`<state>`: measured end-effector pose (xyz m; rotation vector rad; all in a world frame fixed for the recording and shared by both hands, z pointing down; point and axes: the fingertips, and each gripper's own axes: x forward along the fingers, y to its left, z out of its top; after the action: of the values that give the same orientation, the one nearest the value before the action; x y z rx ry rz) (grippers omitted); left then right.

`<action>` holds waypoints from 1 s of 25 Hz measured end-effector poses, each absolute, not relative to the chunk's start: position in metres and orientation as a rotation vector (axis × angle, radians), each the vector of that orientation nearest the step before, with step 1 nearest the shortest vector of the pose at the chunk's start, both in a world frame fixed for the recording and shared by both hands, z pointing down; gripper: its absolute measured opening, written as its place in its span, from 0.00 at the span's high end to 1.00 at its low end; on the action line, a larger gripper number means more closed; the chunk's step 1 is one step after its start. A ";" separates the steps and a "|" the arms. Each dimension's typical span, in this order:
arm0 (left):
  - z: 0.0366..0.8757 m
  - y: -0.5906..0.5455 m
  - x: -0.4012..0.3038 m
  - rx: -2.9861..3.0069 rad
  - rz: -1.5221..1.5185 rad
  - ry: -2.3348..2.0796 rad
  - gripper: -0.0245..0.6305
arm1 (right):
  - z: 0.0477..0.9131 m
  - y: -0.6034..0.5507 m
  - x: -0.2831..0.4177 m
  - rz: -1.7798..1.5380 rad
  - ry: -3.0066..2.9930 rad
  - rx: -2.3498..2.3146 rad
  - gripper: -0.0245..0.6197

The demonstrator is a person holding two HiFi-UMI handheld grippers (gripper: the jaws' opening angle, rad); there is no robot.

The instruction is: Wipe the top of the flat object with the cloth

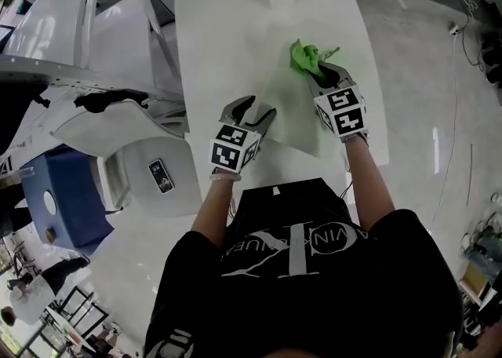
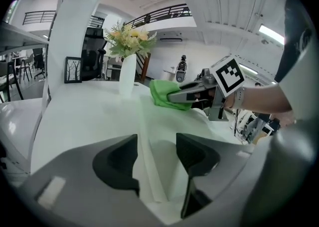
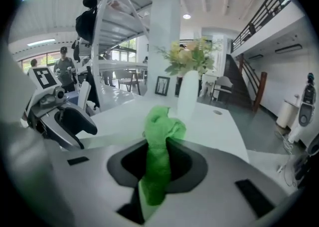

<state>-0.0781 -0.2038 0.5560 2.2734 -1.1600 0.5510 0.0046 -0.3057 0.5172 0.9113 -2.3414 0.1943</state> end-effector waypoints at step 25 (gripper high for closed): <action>0.564 -0.195 -0.077 2.210 0.613 -1.168 0.68 | 0.541 -0.269 -0.033 0.084 -2.244 0.621 0.86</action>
<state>-0.0767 -0.1950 0.5637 2.2098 -1.1684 0.6130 -0.0326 -0.2691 0.5413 0.6210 -2.2443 0.0844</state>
